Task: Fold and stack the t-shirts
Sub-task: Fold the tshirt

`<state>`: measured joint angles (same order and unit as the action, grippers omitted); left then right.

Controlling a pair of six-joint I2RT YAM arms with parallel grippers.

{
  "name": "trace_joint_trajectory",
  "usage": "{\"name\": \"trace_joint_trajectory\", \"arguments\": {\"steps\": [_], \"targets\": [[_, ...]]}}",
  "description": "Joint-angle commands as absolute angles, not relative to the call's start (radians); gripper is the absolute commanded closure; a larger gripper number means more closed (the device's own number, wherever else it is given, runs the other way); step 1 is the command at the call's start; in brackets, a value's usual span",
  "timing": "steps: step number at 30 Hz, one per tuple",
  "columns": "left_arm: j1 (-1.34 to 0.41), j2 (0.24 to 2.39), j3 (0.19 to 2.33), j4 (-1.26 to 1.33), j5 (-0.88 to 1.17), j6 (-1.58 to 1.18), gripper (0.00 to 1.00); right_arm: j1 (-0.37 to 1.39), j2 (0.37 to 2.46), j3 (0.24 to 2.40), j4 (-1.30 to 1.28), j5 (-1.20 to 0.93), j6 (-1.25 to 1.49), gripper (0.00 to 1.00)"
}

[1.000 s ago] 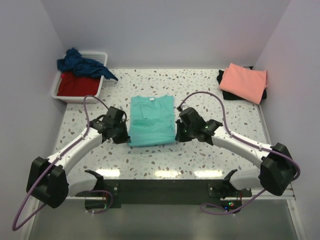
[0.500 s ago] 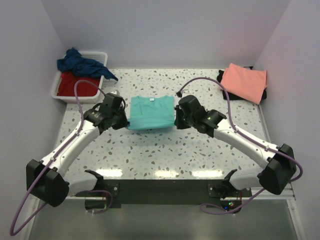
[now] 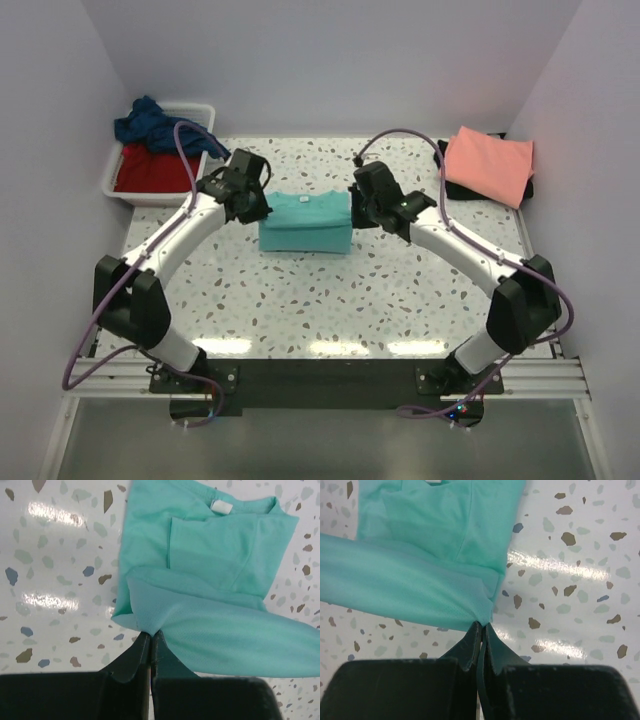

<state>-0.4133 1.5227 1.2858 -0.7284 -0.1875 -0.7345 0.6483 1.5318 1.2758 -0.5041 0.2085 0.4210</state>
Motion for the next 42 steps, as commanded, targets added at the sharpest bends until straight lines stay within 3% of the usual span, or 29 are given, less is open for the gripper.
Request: {"name": "trace_joint_trajectory", "arguments": {"steps": [1, 9, 19, 28, 31, 33, 35, 38, 42], "targets": [[-0.356, 1.601, 1.408, -0.715, -0.244, -0.687, 1.00, 0.595, 1.621, 1.371, -0.439, 0.190, 0.380, 1.00], [-0.275, 1.802, 1.511, -0.661, -0.166, -0.644, 1.00, 0.545, 1.842, 1.564, -0.414, 0.138, 0.354, 1.00], [-0.256, 2.146, 1.865, -0.699, -0.117, -0.588, 1.00, 0.491, 2.051, 1.787, -0.449, 0.123, 0.357, 1.00], [-0.245, 2.247, 1.976, -0.727, -0.104, -0.589, 1.00, 0.457, 2.180, 1.899, -0.505, 0.072, 0.359, 1.00], [-0.244, 2.253, 1.979, -0.718, -0.095, -0.577, 0.87, 0.456, 2.183, 1.917, -0.517, 0.078, 0.368, 0.94], [-0.242, 2.250, 1.973, -0.692, -0.078, -0.552, 0.69, 0.456, 2.163, 1.904, -0.511, 0.087, 0.373, 0.80], [-0.239, 2.238, 1.954, -0.664, -0.069, -0.535, 0.53, 0.456, 2.123, 1.870, -0.485, 0.094, 0.374, 0.72], [-0.230, 2.178, 1.869, -0.553, -0.060, -0.515, 0.41, 0.454, 2.080, 1.838, -0.469, 0.100, 0.380, 0.68], [-0.225, 2.074, 1.737, -0.365, -0.052, -0.515, 0.33, 0.454, 2.042, 1.806, -0.456, 0.097, 0.376, 0.68]]}}
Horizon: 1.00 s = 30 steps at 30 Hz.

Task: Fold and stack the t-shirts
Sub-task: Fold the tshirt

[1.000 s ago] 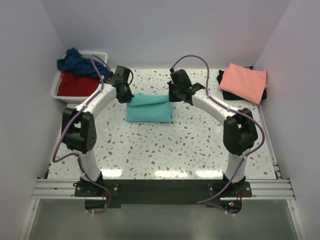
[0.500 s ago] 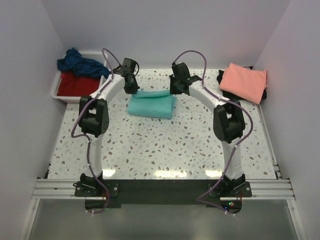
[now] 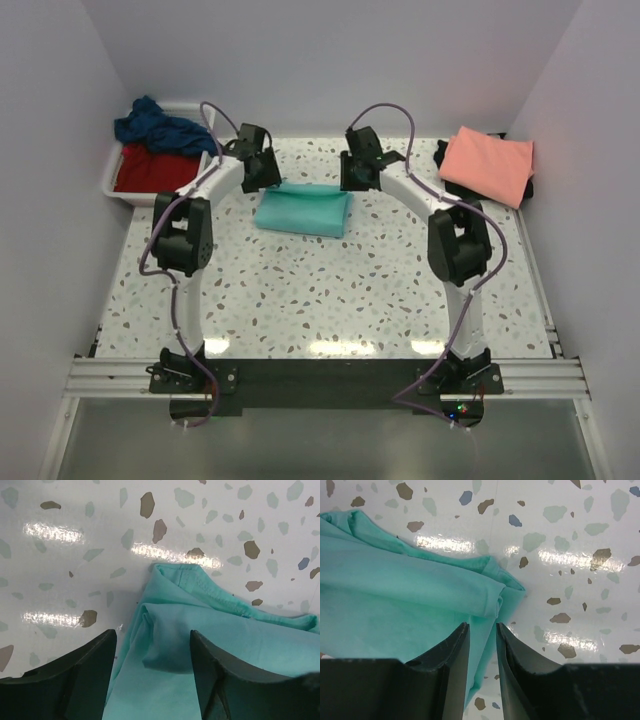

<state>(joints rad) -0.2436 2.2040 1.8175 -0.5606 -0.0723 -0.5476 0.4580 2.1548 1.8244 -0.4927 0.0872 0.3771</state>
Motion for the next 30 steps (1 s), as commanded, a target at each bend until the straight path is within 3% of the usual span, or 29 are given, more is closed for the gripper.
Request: {"name": "trace_joint_trajectory", "arguments": {"steps": [1, 17, 30], "targets": [[-0.225, 2.050, 1.721, -0.354, -0.052, -0.515, 0.32, 0.454, 2.036, 1.801, -0.456, 0.097, 0.376, 0.67], [-0.258, 1.875, 1.548, -0.327, 0.020, -0.515, 0.28, 0.515, 1.957, 1.712, -0.456, 0.005, 0.365, 0.66], [-0.302, 1.973, 1.509, -0.353, 0.058, -0.511, 0.34, 0.543, 2.020, 1.652, -0.419, -0.093, 0.420, 0.68]]}}
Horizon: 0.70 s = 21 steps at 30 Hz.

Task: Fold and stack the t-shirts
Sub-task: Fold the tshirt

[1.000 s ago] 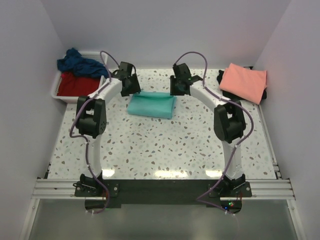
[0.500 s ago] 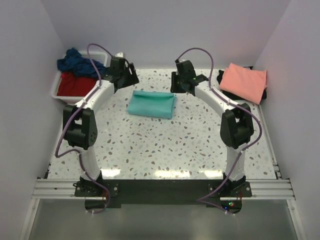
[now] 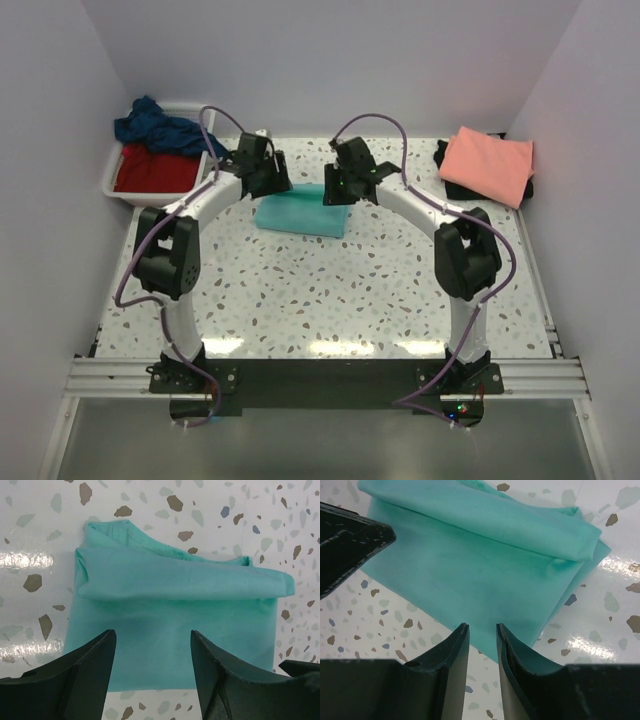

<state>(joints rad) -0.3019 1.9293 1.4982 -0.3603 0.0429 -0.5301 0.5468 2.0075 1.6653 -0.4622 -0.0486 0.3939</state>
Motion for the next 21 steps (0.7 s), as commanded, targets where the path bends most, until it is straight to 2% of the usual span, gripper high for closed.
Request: {"name": "trace_joint_trajectory", "arguments": {"steps": [1, 21], "targets": [[-0.302, 1.982, 1.514, -0.354, 0.055, -0.509, 0.35, 0.543, 2.028, 1.648, -0.419, -0.097, 0.425, 0.69], [-0.302, 2.052, 1.499, -0.445, -0.035, -0.466, 0.36, 0.545, 1.985, 1.404, -0.456, -0.097, 0.465, 0.74]]}}
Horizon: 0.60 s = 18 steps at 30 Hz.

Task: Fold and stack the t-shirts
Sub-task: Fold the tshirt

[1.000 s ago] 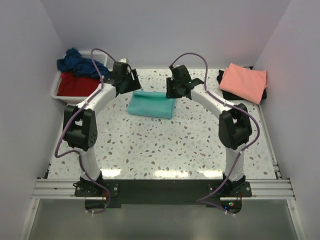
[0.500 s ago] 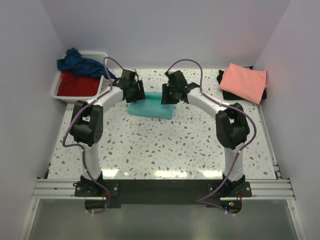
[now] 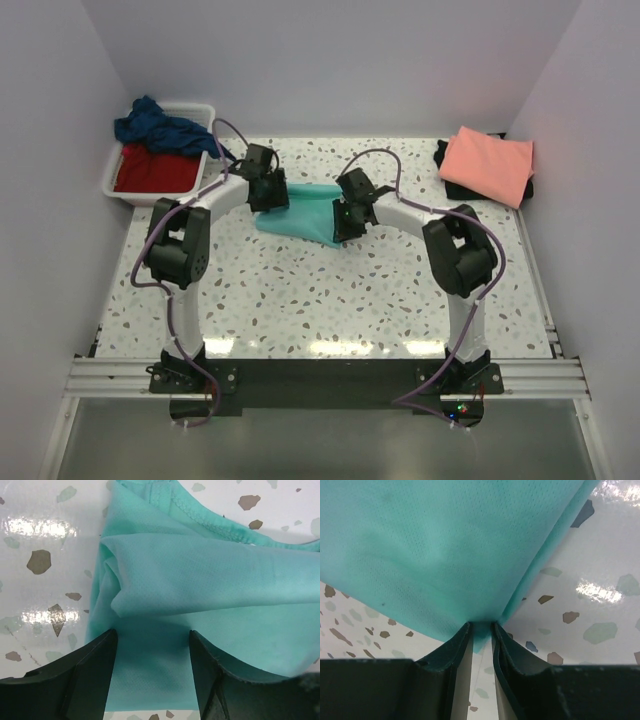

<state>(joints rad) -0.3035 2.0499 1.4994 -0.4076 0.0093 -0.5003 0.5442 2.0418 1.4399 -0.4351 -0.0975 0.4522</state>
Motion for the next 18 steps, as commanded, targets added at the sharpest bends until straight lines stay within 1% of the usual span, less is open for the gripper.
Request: {"name": "trace_joint_trajectory", "arguments": {"steps": [1, 7, 11, 14, 18], "targets": [[-0.302, 2.054, 1.491, -0.448, -0.035, -0.466, 0.36, 0.545, 1.983, 1.396, -0.456, -0.097, 0.466, 0.75], [-0.304, 2.054, 1.436, -0.494, -0.060, -0.469, 0.37, 0.546, 1.987, 1.359, -0.456, -0.087, 0.482, 0.76], [-0.304, 2.031, 1.372, -0.488, -0.055, -0.468, 0.37, 0.546, 1.944, 1.362, -0.468, -0.049, 0.482, 0.76], [-0.313, 2.010, 1.318, -0.489, -0.034, -0.463, 0.37, 0.557, 1.892, 1.384, -0.494, -0.008, 0.465, 0.76], [-0.354, 1.950, 1.227, -0.465, -0.017, -0.460, 0.38, 0.581, 1.861, 1.468, -0.540, 0.029, 0.434, 0.76]]}}
